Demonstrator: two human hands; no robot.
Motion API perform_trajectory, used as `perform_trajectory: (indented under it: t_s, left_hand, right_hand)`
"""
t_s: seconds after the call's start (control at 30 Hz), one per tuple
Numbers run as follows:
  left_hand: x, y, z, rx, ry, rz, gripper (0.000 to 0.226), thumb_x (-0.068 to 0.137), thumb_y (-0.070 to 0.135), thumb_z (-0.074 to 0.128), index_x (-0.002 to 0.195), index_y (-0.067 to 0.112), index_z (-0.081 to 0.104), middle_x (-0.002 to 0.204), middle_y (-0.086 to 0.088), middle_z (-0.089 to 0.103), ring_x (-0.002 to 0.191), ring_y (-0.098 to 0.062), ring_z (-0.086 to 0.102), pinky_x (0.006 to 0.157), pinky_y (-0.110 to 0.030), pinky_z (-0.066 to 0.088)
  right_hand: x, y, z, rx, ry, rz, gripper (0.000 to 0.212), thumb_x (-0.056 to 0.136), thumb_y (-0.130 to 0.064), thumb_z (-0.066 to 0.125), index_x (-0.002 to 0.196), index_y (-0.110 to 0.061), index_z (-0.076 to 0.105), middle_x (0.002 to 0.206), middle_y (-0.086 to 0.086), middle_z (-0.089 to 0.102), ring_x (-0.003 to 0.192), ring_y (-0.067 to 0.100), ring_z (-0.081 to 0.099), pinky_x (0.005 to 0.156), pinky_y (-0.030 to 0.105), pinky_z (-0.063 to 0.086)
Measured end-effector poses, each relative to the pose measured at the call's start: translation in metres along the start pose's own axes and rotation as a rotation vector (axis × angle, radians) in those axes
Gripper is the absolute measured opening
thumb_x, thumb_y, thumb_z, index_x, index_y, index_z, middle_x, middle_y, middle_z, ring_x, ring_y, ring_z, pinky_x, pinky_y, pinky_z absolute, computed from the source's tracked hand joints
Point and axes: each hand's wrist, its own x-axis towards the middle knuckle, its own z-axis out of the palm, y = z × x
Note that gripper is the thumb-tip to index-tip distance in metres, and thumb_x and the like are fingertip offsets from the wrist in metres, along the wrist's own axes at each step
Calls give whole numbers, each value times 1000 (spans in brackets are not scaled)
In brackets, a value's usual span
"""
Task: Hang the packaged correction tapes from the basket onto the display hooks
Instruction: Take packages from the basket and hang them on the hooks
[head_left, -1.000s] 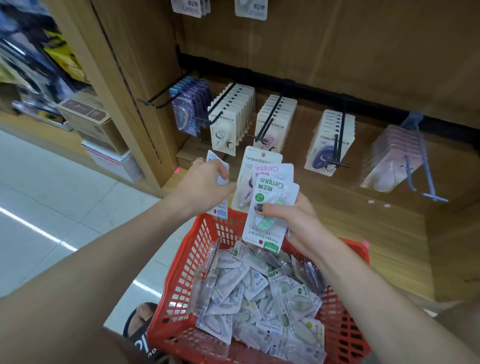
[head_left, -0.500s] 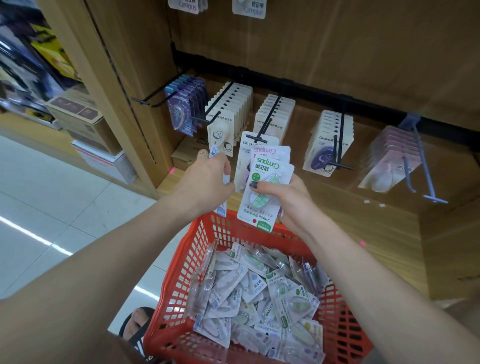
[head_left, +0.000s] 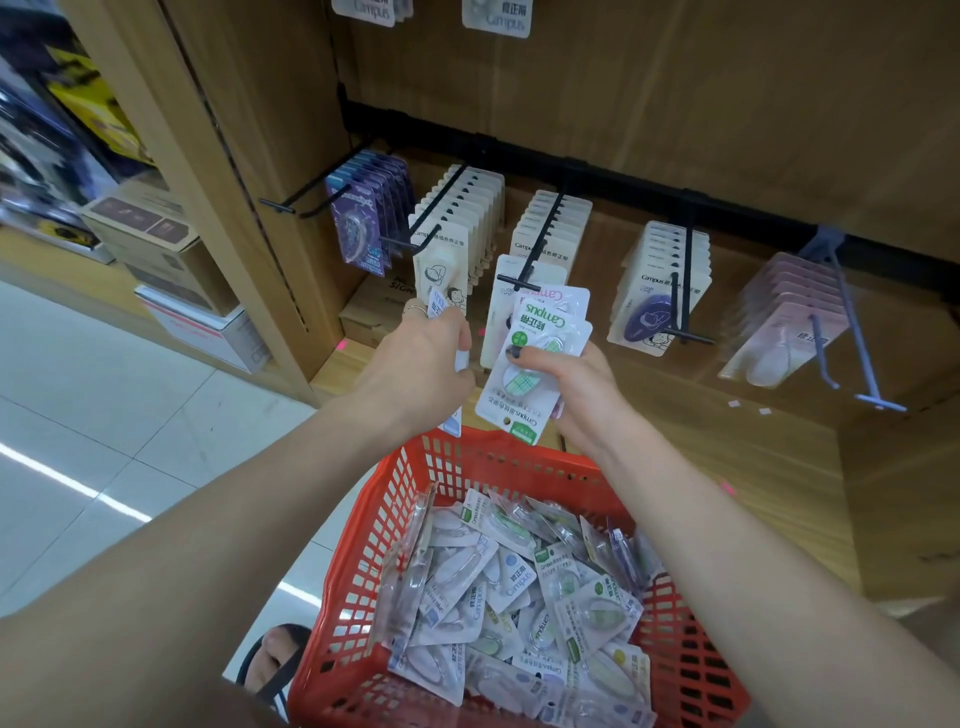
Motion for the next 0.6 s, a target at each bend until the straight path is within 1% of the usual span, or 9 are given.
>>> perform_trajectory:
  t_s: [0.1,0.17,0.23,0.3,0.37,0.4,0.47,0.5,0.6]
  left_hand:
    - [0,0,-1,-7,4,-2,21,97,23,67,111,25,52,129,-9,44,90,-35,70,69,-42,65]
    - [0,2,-1,-11,8,0,22,97,22,67,112,26,52,133,-9,43,94,-36,69,70,-41,64]
    - [-1,4,-2,-25,9,12,23,97,21,67,111,26,51,132,-10,43,92,-35,69,71,-41,64]
    - [-1,5,-2,-41,15,15,23,97,21,67,111,27,50,129,-9,43,86,-33,69,69,-41,64]
    - [0,6,-2,-49,23,12,23,97,22,67,112,27,51,127,-8,43,82,-30,69,67,-41,63]
    - [0,7,-3,-58,24,9,22,97,22,67,112,27,51,126,-7,43,81,-29,68,66,-40,63]
    - [1,7,-5,-76,21,7,22,97,20,66,112,28,52,126,-7,42,82,-29,68,60,-35,61]
    - [1,8,-6,-81,21,8,22,97,18,66,110,29,52,125,-8,42,79,-28,67,58,-33,59]
    - [1,9,-7,-113,5,-10,23,97,14,64,105,32,53,122,-5,41,75,-27,68,55,-31,57]
  right_hand:
    - [22,-11,-3,9,34,0,57,82,8,76,136,-3,62,124,17,74,110,37,74,90,50,60]
    - [35,-19,-4,22,36,-1,55,86,10,73,138,-4,60,125,17,74,110,37,74,93,53,60]
    - [44,-23,-3,21,23,3,55,88,9,72,140,-5,59,127,17,73,110,37,74,97,56,58]
    - [48,-23,-2,17,20,9,56,88,8,72,141,-6,58,129,17,72,112,37,73,99,58,57]
    - [47,-20,-4,28,20,18,57,89,7,72,142,-6,57,128,17,72,110,37,74,94,54,60]
    - [44,-18,-6,34,18,21,56,89,7,72,141,-6,57,127,17,73,107,36,75,87,49,62]
    - [36,-14,-9,25,31,27,54,89,7,72,140,-6,59,128,17,72,105,35,75,73,39,62]
    - [30,-12,-11,9,50,28,54,89,6,73,139,-7,60,127,17,73,105,35,75,71,38,61]
    - [8,-7,-18,-4,109,24,51,86,3,78,133,-9,62,120,15,76,102,31,77,77,43,61]
